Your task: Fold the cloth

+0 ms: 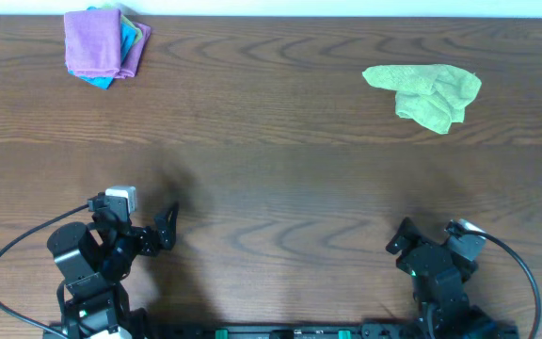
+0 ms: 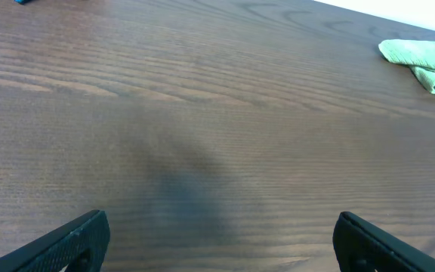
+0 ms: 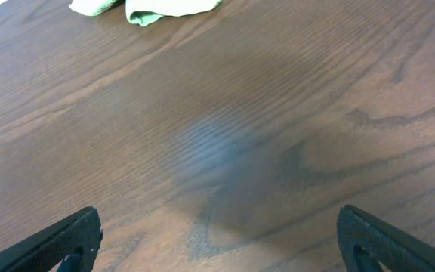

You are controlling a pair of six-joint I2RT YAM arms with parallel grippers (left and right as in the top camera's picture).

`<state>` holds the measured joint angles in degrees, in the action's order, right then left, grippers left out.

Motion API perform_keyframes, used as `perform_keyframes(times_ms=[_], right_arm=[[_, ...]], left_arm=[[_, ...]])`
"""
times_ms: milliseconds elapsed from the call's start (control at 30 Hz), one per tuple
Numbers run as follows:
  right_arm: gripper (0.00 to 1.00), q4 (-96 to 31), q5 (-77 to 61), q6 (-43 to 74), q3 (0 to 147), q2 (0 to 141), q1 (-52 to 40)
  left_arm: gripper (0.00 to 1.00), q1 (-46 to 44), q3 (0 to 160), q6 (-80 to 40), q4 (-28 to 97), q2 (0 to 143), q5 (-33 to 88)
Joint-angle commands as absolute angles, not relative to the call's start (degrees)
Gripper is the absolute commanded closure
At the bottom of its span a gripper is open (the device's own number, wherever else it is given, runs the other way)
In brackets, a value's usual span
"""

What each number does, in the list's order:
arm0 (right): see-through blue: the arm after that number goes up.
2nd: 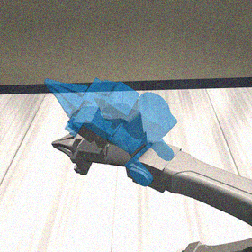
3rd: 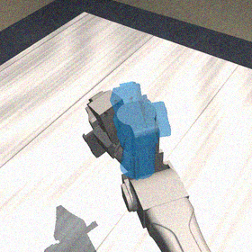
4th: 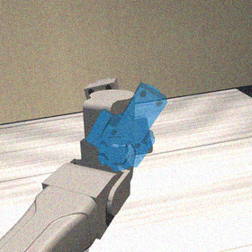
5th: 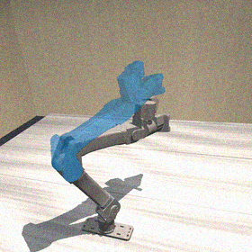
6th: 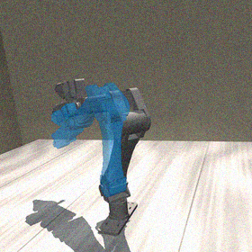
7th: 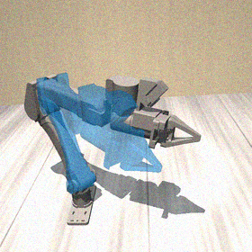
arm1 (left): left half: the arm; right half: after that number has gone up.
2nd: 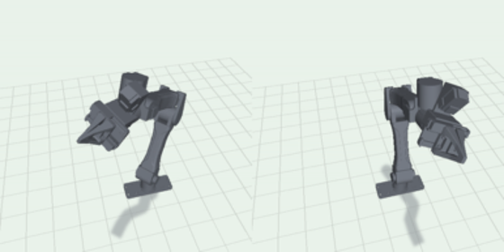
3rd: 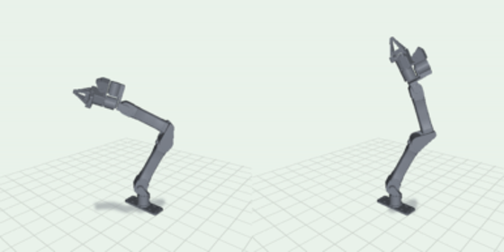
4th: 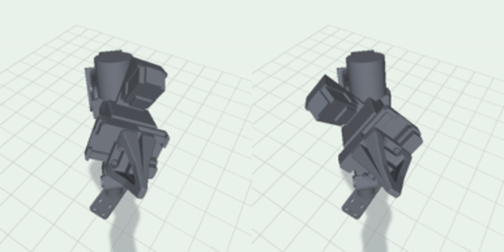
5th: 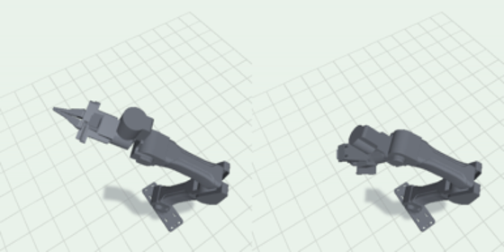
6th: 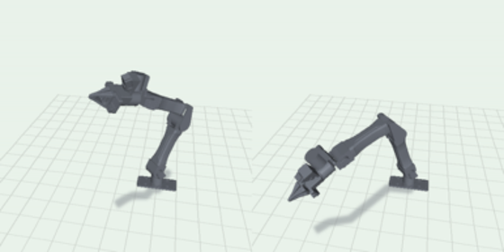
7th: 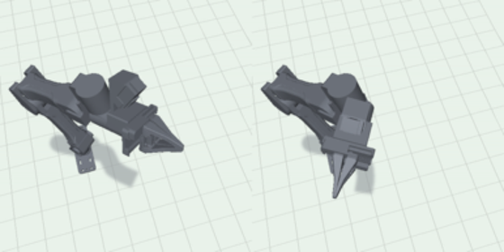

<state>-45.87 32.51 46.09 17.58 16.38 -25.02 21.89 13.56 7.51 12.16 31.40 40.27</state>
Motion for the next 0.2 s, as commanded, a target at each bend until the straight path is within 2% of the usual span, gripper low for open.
perform_keyframes(times_ms=[0, 167], right_arm=[[0.01, -46.1, 32.6, 46.7, 17.5, 16.4, -25.5], [0.01, -46.1, 32.6, 46.7, 17.5, 16.4, -25.5]], left_arm=[[0.04, 21.6, 13.4, 7.5, 12.2, 31.5, 40.1], [0.04, 21.6, 13.4, 7.5, 12.2, 31.5, 40.1]])
